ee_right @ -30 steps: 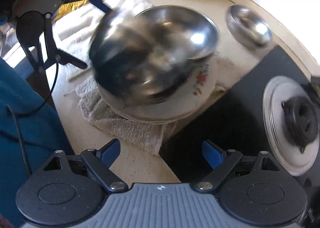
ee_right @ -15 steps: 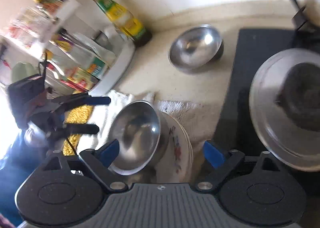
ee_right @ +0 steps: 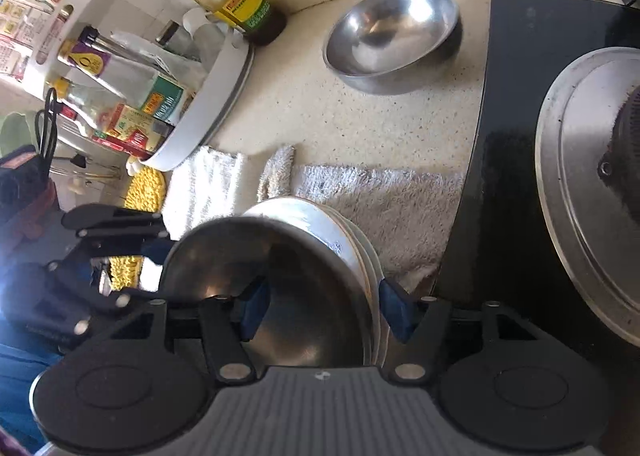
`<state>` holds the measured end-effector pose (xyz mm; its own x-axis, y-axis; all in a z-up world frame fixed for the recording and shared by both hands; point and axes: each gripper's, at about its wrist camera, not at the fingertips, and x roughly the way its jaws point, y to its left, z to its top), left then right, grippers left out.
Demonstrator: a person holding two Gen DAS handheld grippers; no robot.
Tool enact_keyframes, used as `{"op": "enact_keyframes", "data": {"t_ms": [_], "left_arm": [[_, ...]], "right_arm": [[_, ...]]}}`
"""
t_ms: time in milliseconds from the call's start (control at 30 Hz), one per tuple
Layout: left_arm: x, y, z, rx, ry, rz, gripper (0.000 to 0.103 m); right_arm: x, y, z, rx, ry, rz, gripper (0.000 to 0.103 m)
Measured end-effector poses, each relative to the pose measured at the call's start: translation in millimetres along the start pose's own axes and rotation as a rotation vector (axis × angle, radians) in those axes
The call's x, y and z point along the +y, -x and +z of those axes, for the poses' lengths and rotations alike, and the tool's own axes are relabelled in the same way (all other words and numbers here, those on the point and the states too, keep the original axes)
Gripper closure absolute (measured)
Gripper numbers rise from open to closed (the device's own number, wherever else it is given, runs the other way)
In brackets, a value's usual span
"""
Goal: Organize plates and bowls
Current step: 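Move the left gripper to the single steel bowl by the wall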
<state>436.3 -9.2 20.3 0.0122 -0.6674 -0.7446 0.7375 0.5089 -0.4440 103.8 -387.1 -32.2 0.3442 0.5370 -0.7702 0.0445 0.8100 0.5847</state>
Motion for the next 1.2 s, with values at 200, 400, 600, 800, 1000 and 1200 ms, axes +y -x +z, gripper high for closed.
{"op": "enact_keyframes", "data": {"t_ms": [200,400,600,800,1000,1200], "left_arm": [[-3,3,-12,-0.008,0.0,-0.009,0.053],[1,25,-27,0.017,-0.008,0.01,0.041],[-3,36,-40,0.074,-0.065,-0.029,0.022],[-11,20,-54,0.115,-0.062,-0.087,0.022],[-6,-5,-74,0.232,0.089,-0.237,0.033],[-18,9,-78,0.175,0.081,-0.197,0.042]], "right_arm": [[20,12,-16,-0.015,0.084,-0.082,0.052],[25,21,-42,-0.023,-0.05,0.018,0.053],[37,19,-61,-0.009,-0.043,0.074,0.053],[39,6,-80,0.05,-0.094,0.105,0.052],[37,-4,-97,0.07,-0.216,0.171,0.05],[55,19,-81,-0.044,-0.193,0.219,0.05]]}}
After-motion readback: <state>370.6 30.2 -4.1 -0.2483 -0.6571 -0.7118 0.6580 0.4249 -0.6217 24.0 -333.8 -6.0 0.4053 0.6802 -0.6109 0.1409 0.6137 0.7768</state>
